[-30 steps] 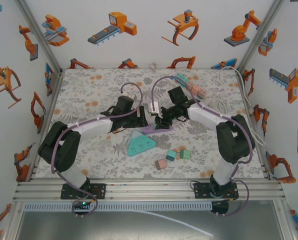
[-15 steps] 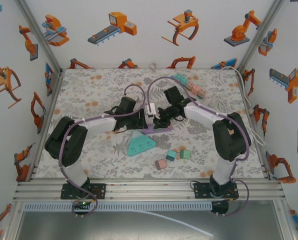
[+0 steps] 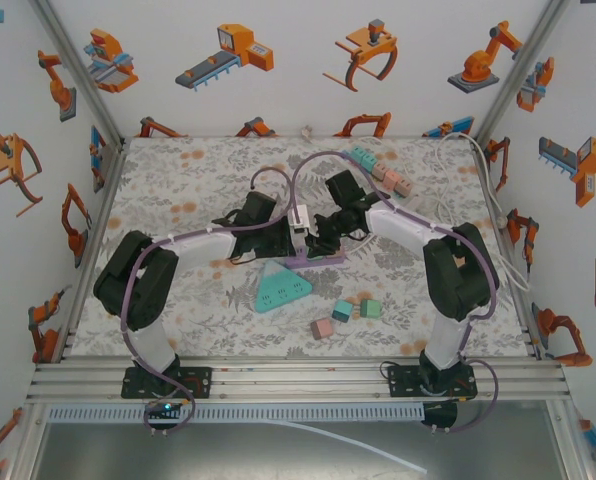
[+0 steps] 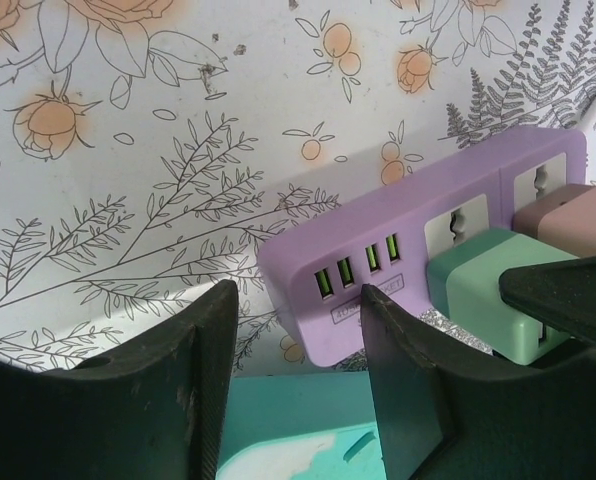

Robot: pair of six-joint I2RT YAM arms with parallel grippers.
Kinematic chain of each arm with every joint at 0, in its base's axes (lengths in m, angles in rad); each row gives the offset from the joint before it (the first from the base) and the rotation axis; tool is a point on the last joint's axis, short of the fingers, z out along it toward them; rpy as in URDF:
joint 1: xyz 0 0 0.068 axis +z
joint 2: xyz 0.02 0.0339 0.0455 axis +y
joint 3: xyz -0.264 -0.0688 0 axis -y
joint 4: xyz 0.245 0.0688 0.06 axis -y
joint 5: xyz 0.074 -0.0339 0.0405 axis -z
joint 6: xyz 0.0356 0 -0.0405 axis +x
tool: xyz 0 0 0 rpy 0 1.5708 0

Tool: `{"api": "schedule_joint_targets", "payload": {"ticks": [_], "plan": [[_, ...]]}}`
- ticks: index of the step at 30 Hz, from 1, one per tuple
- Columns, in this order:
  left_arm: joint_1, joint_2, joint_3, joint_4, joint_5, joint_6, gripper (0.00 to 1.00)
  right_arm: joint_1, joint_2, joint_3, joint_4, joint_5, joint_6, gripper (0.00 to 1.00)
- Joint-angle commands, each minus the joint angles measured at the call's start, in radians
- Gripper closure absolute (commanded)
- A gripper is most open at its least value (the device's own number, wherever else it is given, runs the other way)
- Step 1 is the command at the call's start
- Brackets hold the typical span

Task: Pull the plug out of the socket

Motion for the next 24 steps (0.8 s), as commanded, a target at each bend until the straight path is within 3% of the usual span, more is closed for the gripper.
{"api": "schedule_joint_targets", "payload": {"ticks": [1,9,13,24], "plan": [[-0.003,0.039,-0.005,-0.108,-0.081,0.008,0.49,0.010,-0.010,0.054,-0.039,-0.035,-0.002,0.80],[-0.009,0.052,0.007,-0.125,-0.090,0.013,0.49,0.018,-0.026,0.061,-0.049,-0.029,-0.003,0.80],[-0.018,0.080,0.038,-0.149,-0.039,0.051,0.49,0.018,-0.021,0.059,-0.049,-0.018,-0.005,0.80],[-0.040,0.110,0.058,-0.204,-0.102,0.048,0.50,0.019,-0.065,0.056,-0.037,-0.026,0.001,0.80]]}}
